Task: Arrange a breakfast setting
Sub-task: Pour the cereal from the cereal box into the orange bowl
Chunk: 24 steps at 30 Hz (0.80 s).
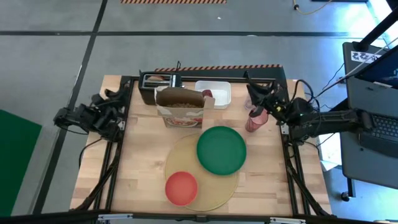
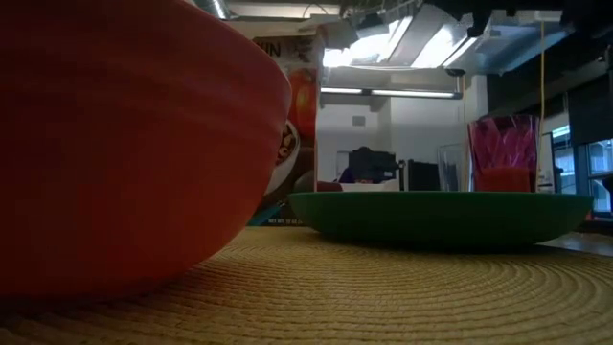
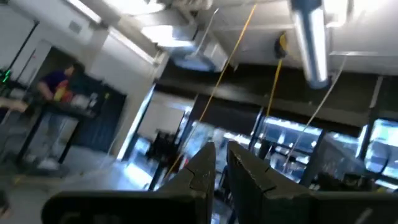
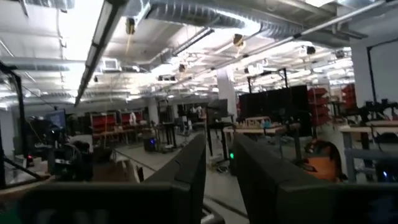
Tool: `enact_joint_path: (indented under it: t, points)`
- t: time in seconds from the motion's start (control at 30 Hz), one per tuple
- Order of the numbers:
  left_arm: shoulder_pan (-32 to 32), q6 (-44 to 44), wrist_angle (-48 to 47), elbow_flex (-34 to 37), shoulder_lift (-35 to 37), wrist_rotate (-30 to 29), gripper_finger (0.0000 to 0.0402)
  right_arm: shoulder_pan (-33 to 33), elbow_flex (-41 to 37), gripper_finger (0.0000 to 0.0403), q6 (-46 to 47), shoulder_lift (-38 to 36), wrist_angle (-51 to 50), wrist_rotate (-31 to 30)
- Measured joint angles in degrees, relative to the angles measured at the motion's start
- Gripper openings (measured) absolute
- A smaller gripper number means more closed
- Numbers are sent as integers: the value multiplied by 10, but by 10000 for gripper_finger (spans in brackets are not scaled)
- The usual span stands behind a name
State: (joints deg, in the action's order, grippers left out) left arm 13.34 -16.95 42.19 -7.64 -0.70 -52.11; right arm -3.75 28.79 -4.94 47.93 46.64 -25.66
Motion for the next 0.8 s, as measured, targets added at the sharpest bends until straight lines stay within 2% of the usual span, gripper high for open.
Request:
enact_joint_path:
  t: [0.2,0.37,0.43,0.5,0.57,0.63,0.7,0.8]
  points:
    - [0,-55,-116,-117,-18,55,45,-42,11,85,1,-21,1,33]
    - [0,-103,-209,-243,-90,93,46,-79,11,85,6,-25,0,53]
    - [0,-119,-270,-302,-130,93,46,-92,11,85,12,-24,-1,58]
    - [0,-115,-390,-367,-166,57,46,-104,11,85,22,-24,-1,59]
    - [0,-77,-539,-428,-192,8,46,-112,11,85,31,-24,0,68]
    - [0,-1,-678,-478,-203,-16,46,-118,11,85,34,-24,-1,84]
    - [0,89,-784,-513,-203,-16,46,-118,11,85,34,-24,-1,97]
    - [0,210,-905,-527,-203,-5,46,-117,11,85,33,-24,-1,100]
